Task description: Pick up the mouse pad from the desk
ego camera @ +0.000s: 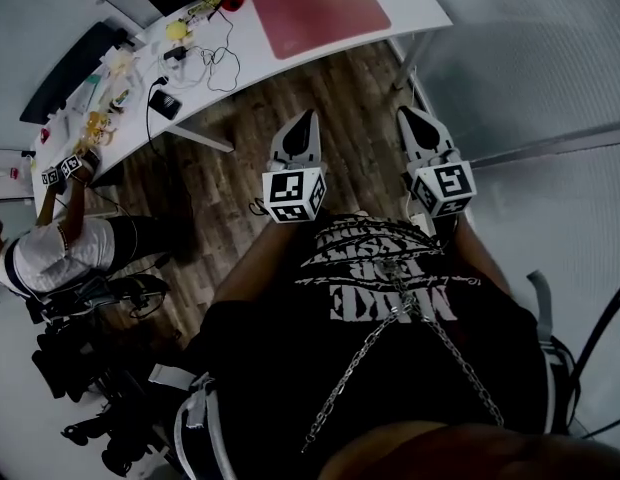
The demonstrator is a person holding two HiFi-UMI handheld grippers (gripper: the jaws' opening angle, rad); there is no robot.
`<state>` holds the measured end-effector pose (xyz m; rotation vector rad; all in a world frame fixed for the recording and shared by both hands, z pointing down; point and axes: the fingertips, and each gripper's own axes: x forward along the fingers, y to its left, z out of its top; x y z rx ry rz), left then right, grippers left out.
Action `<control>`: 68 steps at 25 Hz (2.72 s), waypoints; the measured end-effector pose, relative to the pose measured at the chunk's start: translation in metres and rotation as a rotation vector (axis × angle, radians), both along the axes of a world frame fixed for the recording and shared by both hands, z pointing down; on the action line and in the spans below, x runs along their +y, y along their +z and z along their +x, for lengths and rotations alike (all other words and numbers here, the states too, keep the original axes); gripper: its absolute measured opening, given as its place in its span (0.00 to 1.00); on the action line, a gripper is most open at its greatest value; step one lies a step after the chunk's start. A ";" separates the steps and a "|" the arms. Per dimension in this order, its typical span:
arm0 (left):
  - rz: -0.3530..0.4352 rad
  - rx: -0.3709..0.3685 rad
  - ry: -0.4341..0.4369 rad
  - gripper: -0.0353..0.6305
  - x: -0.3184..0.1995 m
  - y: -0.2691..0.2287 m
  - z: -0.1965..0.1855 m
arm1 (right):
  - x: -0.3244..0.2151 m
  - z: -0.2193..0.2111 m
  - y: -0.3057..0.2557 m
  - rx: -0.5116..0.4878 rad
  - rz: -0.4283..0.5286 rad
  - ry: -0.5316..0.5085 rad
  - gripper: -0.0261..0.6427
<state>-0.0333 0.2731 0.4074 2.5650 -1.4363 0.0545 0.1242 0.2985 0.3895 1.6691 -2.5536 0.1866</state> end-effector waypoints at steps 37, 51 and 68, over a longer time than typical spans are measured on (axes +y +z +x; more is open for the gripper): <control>-0.083 0.109 0.119 0.05 -0.260 0.020 -0.029 | -0.225 -0.060 0.018 0.115 -0.074 0.058 0.03; -0.093 0.103 0.064 0.05 -0.326 0.031 -0.058 | -0.290 -0.065 0.007 0.113 -0.067 0.078 0.03; -0.176 0.006 -0.207 0.05 -0.460 0.076 -0.070 | -0.487 -0.021 0.039 0.046 -0.070 -0.078 0.03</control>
